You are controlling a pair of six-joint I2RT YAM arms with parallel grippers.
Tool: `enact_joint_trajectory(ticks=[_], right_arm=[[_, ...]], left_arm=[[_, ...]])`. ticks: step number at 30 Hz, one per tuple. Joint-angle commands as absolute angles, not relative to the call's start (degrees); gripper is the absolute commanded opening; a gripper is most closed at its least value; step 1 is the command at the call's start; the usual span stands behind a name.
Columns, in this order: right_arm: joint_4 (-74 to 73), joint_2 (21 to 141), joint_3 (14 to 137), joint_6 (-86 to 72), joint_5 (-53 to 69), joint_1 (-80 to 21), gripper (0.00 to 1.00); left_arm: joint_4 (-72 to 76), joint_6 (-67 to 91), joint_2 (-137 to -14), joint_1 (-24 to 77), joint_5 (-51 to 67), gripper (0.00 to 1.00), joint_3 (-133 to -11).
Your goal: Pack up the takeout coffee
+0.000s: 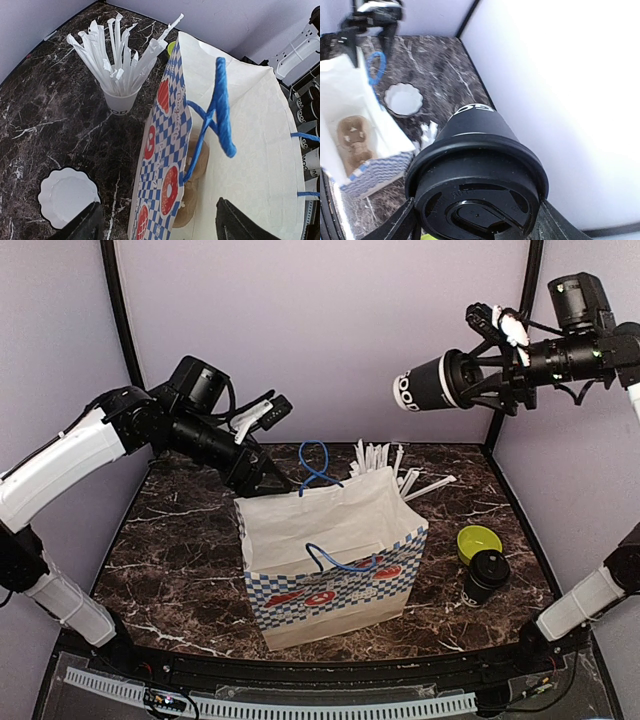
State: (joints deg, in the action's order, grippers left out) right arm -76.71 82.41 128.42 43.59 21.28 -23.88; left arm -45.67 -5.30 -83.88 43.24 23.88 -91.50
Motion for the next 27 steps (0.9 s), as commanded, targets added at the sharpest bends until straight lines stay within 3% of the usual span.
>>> enact_joint_trajectory(ticks=[1,5,14,19,21,27], right_arm=[[-81.1,83.8,128.7,47.9,24.8,-34.2,0.54],[-81.2,82.8,125.7,49.6,18.2,-45.5,0.53],[-81.1,86.1,120.8,46.5,7.3,-62.8,0.49],[-81.2,91.2,119.9,44.9,1.4,-67.5,0.45],[-81.2,93.1,120.9,44.5,-0.5,-68.5,0.45],[-81.2,97.6,124.2,43.5,-7.0,-71.3,0.44]], left_arm=[[-49.8,-5.6,-85.3,43.0,25.2,0.78,-94.7],[-52.1,-5.7,-87.4,43.1,23.8,0.74,-96.4],[-54.2,-6.9,-90.7,43.3,27.5,0.49,-97.4],[-55.0,-9.7,-92.2,43.4,28.6,0.09,-98.4],[-55.1,-11.0,-92.5,43.5,28.0,0.00,-98.9],[-53.8,-12.9,-92.2,43.5,24.9,0.00,-99.7]])
